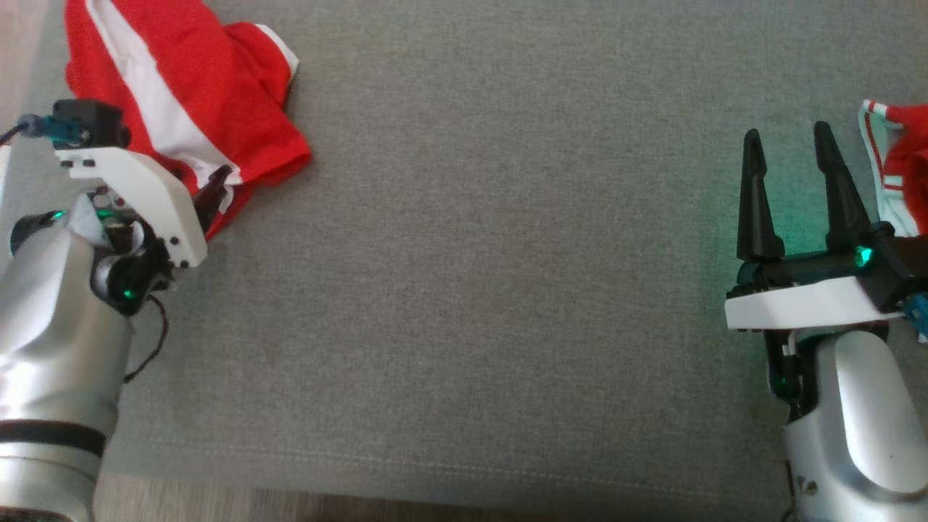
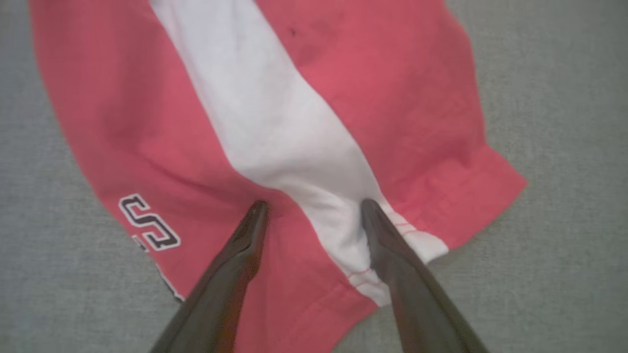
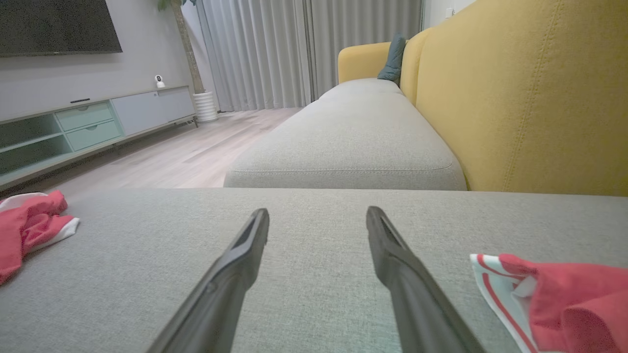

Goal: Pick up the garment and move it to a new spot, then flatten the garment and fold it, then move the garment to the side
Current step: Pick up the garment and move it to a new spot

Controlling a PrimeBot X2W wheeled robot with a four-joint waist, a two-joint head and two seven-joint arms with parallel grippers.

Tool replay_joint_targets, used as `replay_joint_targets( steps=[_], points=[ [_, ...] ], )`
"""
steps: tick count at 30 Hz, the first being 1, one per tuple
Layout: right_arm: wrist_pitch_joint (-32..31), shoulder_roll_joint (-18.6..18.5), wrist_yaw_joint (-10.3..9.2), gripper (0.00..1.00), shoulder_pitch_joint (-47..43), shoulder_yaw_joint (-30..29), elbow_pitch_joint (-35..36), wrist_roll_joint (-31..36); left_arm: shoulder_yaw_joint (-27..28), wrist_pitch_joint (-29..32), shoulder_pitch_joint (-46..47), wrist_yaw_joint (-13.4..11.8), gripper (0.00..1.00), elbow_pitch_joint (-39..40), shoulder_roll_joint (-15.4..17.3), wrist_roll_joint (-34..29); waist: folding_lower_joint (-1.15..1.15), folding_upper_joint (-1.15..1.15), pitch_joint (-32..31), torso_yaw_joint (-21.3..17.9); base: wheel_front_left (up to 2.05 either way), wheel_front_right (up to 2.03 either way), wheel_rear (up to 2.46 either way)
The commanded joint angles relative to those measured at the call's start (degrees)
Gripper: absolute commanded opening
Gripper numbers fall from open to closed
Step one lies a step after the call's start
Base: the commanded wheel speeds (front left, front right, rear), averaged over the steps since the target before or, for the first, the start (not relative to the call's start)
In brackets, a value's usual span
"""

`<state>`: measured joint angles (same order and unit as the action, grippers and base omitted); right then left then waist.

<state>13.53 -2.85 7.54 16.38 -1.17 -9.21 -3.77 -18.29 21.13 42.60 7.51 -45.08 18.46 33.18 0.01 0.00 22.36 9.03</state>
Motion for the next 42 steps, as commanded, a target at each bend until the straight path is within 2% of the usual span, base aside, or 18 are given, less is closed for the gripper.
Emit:
replay_joint_targets(
  steps=[1,7,8,9,18,25,29,37,38,42],
  points=[
    [0.01,-0.03,-0.05,1.0,1.32,1.18,2.17,0.49,1.05,0.68,2.62,-0.03,1.0,0.13,3.85,0.51,-0.01,0.0,0.84,-0.68,0.0,0.0,0.0],
    [0.07,-0.03,-0.05,1.0,1.84,0.82,2.83,0.59,-2.31,4.32,4.72,-0.03,1.0,-5.0,4.31,2.82,-0.01,0.0,1.85,-1.3,0.0,0.0,0.0],
    [0.09,-0.03,-0.05,1.0,1.87,0.75,2.87,0.58,-2.79,4.46,4.89,-0.03,0.27,-5.33,4.2,3.44,-0.01,0.0,1.91,-1.34,0.0,0.0,0.0],
    [0.1,-0.03,-0.05,1.0,1.88,0.67,2.87,0.56,-3.04,4.38,5.01,-0.03,0.0,-5.6,4.09,4.27,-0.01,0.0,1.93,-1.35,0.0,0.0,0.0],
    [0.46,-0.03,-0.05,1.0,1.75,0.68,1.35,-0.18,-6.35,-2.35,4.88,-0.03,0.0,-3.57,4.6,8.69,-0.01,0.0,-1.35,-1.13,0.0,0.0,0.0],
    [0.9,-0.03,-0.05,1.0,0.72,1.19,-0.83,-1.47,-5.59,-7.64,2.61,-0.03,0.0,4.76,1.93,16.44,-0.01,0.0,-6.14,-1.35,0.0,0.0,0.0],
    [1.12,-0.03,-0.05,1.0,0.28,1.57,-1.75,-2.28,-4.33,-9.56,0.9,-0.47,0.0,9.56,-0.65,19.12,-0.01,0.0,-8.32,-1.95,0.0,0.0,0.0],
    [1.39,-0.03,-0.05,1.0,0.02,1.84,-2.81,-3.76,-3.76,-12.68,-1.87,-6.55,0.0,21.04,-7.37,20.55,-0.01,0.0,-10.4,-3.67,0.0,0.0,0.0],
    [1.39,-0.03,-0.05,1.0,0.02,1.84,-2.81,-3.76,-3.76,-12.68,-1.87,-6.55,0.0,21.04,-7.37,20.55,-0.01,0.0,-10.4,-3.67,0.0,0.0,0.0],
    [1.44,-0.03,-0.05,1.0,0.05,1.66,-2.89,-4.16,-4.23,-15.86,-3.95,-10.74,0.0,25.0,-11.82,20.2,-0.01,0.0,-11.09,-5.06,0.0,0.0,0.0]
  ],
)
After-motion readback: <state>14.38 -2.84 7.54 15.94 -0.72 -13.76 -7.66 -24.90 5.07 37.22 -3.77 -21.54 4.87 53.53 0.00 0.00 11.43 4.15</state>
